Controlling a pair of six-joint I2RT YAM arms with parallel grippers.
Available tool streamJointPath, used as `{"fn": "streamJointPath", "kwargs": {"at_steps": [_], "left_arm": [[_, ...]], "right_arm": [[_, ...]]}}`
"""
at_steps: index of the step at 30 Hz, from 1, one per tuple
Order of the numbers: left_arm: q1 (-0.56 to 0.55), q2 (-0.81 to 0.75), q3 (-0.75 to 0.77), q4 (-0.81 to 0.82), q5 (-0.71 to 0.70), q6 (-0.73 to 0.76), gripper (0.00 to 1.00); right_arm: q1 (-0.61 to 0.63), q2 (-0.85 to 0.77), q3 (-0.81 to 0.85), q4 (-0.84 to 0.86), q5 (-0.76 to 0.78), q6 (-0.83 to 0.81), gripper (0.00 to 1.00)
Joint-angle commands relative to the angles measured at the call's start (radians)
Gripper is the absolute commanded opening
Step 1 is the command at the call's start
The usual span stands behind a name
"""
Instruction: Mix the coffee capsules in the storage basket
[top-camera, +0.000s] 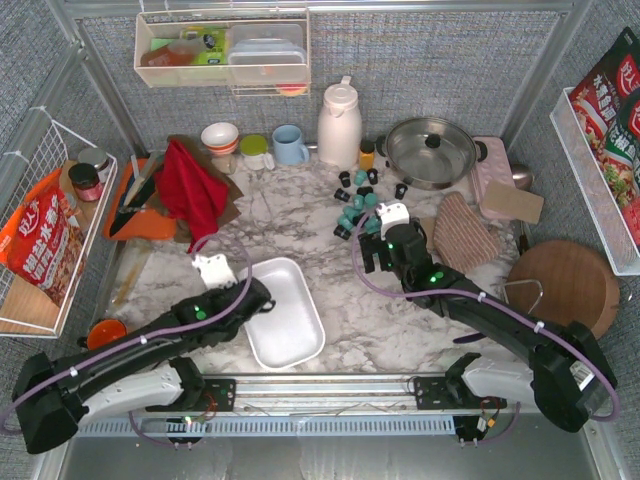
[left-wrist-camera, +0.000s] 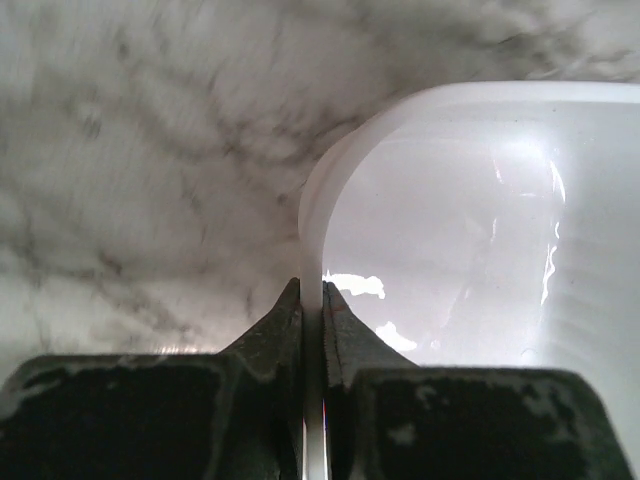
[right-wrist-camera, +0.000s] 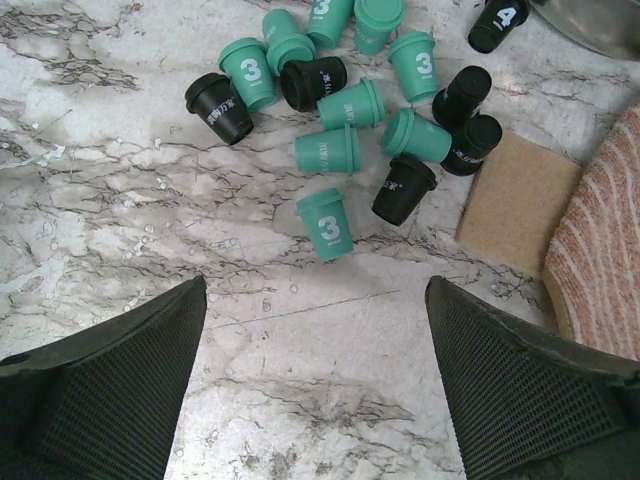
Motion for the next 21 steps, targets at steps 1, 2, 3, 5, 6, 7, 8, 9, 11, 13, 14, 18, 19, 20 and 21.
{"fn": "streamJointPath", "kwargs": {"at_steps": [1,2,3,5,6,7,8,9,11,13,14,18,19,20,21], "left_arm": [[0.099,-0.001,0.078,0.29,0.029,0.549,0.11],[0.158,-0.001,0.092,0.354,0.115,0.659,0.09],[0.227,0.005,0.115,0.416,0.205,0.752,0.05],[0.371,0.051,0.167,0.478,0.382,0.871,0.0],[0.434,0.094,0.224,0.49,0.463,0.926,0.0],[0.474,0.146,0.277,0.492,0.514,0.98,0.0],[0.5,0.202,0.334,0.486,0.539,1.023,0.0],[0.519,0.266,0.391,0.47,0.561,1.061,0.0],[0.553,0.389,0.491,0.455,0.635,1.149,0.0],[0.604,0.506,0.587,0.43,0.723,1.223,0.0],[0.634,0.564,0.629,0.414,0.764,1.237,0.0],[0.739,0.747,0.767,0.374,0.897,1.245,0.0],[0.754,0.782,0.79,0.375,0.907,1.242,0.0],[0.763,0.811,0.808,0.382,0.909,1.237,0.0],[0.766,0.836,0.822,0.392,0.905,1.229,0.0]], "right_arm": [[0.001,0.004,-0.001,0.029,-0.005,0.008,0.95],[0.001,0.005,-0.003,0.03,-0.006,0.008,0.95],[0.001,0.007,-0.003,0.03,-0.006,0.009,0.95],[0.0,0.011,-0.005,0.033,-0.004,0.011,0.95],[0.001,0.011,-0.007,0.035,-0.002,0.011,0.95],[0.001,0.01,-0.009,0.035,0.002,0.012,0.95],[0.001,0.009,-0.011,0.037,0.004,0.013,0.95],[0.001,0.007,-0.013,0.038,0.006,0.011,0.95],[0.001,0.001,-0.017,0.04,0.015,0.008,0.95],[0.001,-0.006,-0.021,0.041,0.025,0.004,0.95],[0.001,-0.007,-0.024,0.044,0.029,0.003,0.95],[-0.001,-0.01,-0.037,0.058,0.048,-0.003,0.95],[-0.001,-0.009,-0.039,0.061,0.048,-0.003,0.95],[-0.001,-0.006,-0.04,0.065,0.046,-0.002,0.95],[-0.001,-0.003,-0.04,0.069,0.045,-0.003,0.94]]}}
